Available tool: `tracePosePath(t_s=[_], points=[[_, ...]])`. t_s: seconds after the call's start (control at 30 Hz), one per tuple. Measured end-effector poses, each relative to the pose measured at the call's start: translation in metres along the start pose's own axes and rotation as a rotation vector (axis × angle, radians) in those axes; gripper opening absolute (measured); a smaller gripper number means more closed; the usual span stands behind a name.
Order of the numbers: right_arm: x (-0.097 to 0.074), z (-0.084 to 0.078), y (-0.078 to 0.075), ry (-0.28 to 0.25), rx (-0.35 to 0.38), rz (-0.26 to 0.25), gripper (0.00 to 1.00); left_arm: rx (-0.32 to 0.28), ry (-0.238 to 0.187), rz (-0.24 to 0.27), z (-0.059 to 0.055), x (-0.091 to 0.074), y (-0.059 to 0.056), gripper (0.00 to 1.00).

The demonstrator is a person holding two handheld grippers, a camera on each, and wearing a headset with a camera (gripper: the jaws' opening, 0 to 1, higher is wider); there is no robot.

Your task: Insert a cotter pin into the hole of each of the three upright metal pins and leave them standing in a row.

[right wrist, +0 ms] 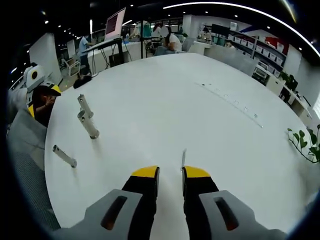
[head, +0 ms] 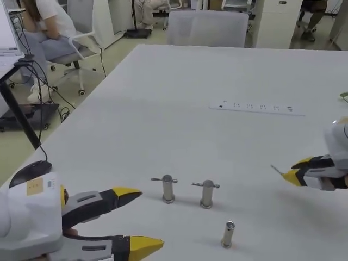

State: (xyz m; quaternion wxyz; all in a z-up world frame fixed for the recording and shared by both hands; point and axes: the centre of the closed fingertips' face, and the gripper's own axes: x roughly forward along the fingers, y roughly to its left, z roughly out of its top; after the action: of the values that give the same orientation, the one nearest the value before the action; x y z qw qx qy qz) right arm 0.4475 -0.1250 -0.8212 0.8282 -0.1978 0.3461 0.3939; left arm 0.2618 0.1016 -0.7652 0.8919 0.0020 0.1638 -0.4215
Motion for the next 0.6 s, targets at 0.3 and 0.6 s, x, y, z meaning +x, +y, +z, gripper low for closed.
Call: tracePosePath(t_s=[0.3,0.6], points=[[0.017,-0.001,-0.013,0.050,0.001,0.001,0.17,-0.008,0.002,0.015,-0.003,-0.006,0.003,0.60],[0.031,-0.007,-0.018,0.107,0.000,0.018,0.15,-0.008,0.008,0.025,-0.004,-0.009,0.004,0.60]])
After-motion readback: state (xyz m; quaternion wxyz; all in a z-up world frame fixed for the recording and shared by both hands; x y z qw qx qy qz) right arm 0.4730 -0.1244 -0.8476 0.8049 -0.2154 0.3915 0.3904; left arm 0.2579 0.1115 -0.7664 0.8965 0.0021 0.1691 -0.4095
